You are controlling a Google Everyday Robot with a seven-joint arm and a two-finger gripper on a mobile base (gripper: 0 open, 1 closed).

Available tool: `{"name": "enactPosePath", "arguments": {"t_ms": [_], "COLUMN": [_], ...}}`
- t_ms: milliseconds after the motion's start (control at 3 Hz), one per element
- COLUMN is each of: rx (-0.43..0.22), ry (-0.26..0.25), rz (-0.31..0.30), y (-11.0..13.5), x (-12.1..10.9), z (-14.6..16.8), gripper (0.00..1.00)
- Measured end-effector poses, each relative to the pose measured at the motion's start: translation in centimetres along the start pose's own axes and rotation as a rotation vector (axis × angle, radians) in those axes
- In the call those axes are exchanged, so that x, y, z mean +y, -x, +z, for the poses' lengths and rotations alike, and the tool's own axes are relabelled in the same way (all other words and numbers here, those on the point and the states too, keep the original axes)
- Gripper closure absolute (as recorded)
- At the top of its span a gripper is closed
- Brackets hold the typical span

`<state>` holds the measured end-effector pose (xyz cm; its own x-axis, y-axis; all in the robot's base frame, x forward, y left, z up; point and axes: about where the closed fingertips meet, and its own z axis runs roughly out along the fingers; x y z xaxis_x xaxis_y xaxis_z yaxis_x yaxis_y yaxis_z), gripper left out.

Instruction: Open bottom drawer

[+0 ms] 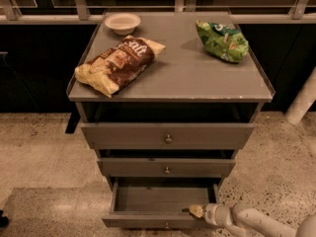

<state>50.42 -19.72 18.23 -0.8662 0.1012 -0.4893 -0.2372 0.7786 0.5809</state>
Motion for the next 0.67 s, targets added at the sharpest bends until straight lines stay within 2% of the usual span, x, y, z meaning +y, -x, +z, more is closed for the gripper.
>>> {"name": "enactPosePath", "arguments": {"t_ms": [667], "rx": [0.052], "ry": [-0.021], "rz": [0.075], "y": [-4.2], "x": [1.0], "z": [-2.1], "gripper": [1.0]}}
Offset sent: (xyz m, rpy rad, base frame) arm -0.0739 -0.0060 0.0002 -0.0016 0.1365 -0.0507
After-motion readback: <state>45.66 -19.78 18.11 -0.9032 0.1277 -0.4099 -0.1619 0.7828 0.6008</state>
